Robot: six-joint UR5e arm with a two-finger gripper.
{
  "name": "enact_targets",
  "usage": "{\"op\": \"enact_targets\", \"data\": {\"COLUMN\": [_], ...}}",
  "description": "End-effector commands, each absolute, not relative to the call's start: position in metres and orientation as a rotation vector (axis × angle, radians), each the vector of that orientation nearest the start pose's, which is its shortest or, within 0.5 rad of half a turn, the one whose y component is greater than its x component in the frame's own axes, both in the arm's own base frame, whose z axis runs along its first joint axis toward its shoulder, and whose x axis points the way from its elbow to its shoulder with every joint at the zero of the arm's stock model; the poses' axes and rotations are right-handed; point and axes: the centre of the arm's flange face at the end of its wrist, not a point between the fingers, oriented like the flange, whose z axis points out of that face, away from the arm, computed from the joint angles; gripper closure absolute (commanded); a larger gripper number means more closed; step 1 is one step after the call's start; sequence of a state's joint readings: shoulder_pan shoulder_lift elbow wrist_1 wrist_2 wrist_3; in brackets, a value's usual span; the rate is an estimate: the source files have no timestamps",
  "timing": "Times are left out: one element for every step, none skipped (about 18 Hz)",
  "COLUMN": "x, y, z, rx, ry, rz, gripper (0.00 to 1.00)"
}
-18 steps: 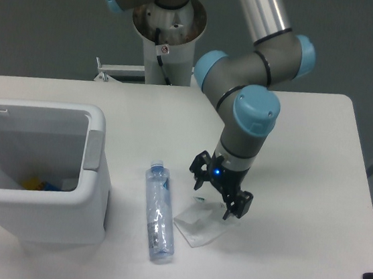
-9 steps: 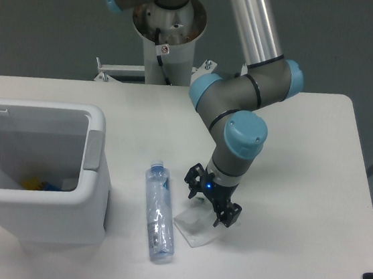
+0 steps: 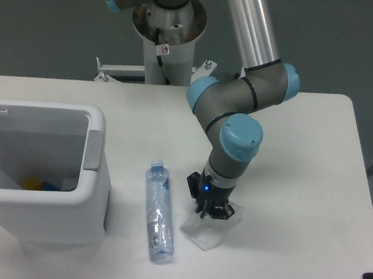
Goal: Place the trash in the trash can
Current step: 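Lift the wrapper and carry it over the white trash bin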
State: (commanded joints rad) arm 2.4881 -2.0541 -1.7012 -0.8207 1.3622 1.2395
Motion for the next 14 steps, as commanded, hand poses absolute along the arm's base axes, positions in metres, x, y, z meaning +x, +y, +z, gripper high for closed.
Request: {"op": "enact_targets", "data": {"x": [-0.412,-0.425,-0.435,-0.431,-0.428,-0.423,-0.414,-0.404,-0.385,-0.364,-0.352,-0.332,-0.298,-0.276], "y": [0.506,0.503,0.505,0.511,0.514,0.518,0.52,0.522,0.527,0.531,0.533,0.535,0.541,0.542], "z": [0.246,0.268,0.297,0.336,0.359,0.387,0.411,0.432,0.461,0.481,0.494,0.509,0.531,0.547], "rx": [-2.835,-2.806,-2.74,-2.646,-2.593,-2.539,-2.495,-2.457,-2.399,-2.361,-2.343,-2.326,-2.303,-2.283], "ry": [0.48,0.442,0.347,0.24,0.163,0.103,0.041,-0.033,-0.144,-0.224,-0.256,-0.263,-0.269,-0.265], "rz": [0.067,0.107,0.117,0.104,0.088,0.08,0.064,0.037,-0.022,-0.074,-0.088,-0.1,-0.125,-0.135], "gripper": [1.0,1.0,1.0,1.0,1.0,1.0,1.0,1.0,1.0,1.0,1.0,1.0,1.0,1.0]}}
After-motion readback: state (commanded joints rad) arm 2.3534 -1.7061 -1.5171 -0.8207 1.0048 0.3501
